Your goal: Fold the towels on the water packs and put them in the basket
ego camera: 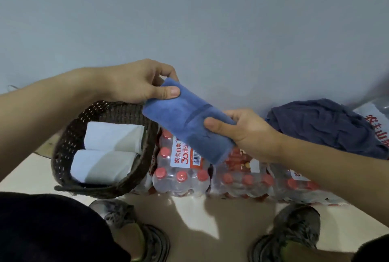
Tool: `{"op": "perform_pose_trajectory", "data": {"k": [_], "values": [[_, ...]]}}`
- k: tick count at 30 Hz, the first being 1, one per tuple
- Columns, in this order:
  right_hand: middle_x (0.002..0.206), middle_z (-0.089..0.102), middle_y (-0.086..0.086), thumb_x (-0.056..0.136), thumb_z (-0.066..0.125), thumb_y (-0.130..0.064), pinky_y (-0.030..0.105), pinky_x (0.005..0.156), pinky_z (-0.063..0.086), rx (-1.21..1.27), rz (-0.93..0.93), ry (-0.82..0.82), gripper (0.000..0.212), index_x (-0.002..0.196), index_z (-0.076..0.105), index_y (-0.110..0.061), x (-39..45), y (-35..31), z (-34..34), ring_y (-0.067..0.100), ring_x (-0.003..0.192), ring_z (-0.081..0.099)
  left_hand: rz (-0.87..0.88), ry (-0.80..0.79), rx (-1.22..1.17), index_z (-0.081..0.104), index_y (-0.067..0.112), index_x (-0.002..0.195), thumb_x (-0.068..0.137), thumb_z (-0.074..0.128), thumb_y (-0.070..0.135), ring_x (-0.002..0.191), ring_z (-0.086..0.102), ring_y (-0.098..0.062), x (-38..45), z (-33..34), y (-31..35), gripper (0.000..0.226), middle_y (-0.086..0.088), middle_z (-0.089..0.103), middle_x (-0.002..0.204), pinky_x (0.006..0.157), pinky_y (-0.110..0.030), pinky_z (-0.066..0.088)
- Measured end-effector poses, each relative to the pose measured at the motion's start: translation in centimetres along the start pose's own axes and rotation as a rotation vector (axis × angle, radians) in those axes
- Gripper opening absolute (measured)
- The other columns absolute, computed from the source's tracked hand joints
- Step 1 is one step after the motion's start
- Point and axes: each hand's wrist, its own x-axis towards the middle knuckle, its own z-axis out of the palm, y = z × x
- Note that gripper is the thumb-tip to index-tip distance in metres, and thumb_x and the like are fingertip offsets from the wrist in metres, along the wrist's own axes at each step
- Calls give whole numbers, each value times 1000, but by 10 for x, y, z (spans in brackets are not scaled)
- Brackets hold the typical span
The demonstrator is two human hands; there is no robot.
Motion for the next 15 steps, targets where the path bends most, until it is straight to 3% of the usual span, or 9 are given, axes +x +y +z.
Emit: {"op": "perform_pose_trajectory", "data": {"k": [3, 5, 7, 10, 12, 15], "values": [[83, 75, 7, 89, 66, -36, 29, 65, 58, 62, 88, 61, 36, 89, 70, 0, 39, -12, 18, 15, 74, 71, -146, 60, -19, 59, 10, 96, 92, 61, 29, 62, 63, -8, -8, -23, -37, 20, 3, 69, 71, 55, -17, 49], [98, 75, 12, 96, 62, -22, 32, 74, 61, 169, 213, 23, 26, 105, 68, 2, 73, -24, 34, 20, 85, 73, -241, 146, 99, 57, 14, 96, 95, 60, 28, 72, 64, -16, -15, -37, -68, 15, -2, 68, 81, 62, -23, 49], [100, 72, 17, 94, 64, -15, 34, 67, 62, 184, 279, 60, 23, 106, 66, 5, 104, -34, 55, 23, 79, 72, -325, 242, 189, 58, 16, 92, 94, 63, 27, 76, 62, -20, -22, -46, -99, 13, 0, 65, 83, 61, -22, 43], [106, 69, 28, 88, 73, -19, 50, 75, 58, -116, 218, 136, 35, 105, 66, 11, 146, -36, 89, 27, 78, 66, -428, 377, 150, 63, 14, 99, 90, 68, 24, 75, 60, -18, -30, -50, -140, 14, 0, 65, 85, 62, -20, 41], [105, 69, 27, 84, 76, -21, 43, 72, 57, -249, 171, 160, 36, 102, 68, 9, 169, -35, 109, 22, 74, 63, -469, 475, 156, 65, 15, 104, 89, 69, 25, 83, 60, -19, -33, -52, -163, 18, -2, 64, 93, 70, -25, 41], [87, 70, 10, 82, 77, -26, 36, 70, 54, -446, 140, 144, 23, 87, 67, -6, 199, -34, 127, 21, 76, 62, -499, 575, 168, 65, 14, 106, 88, 70, 24, 90, 57, -20, -34, -55, -185, 21, -3, 63, 98, 73, -28, 39]]}}
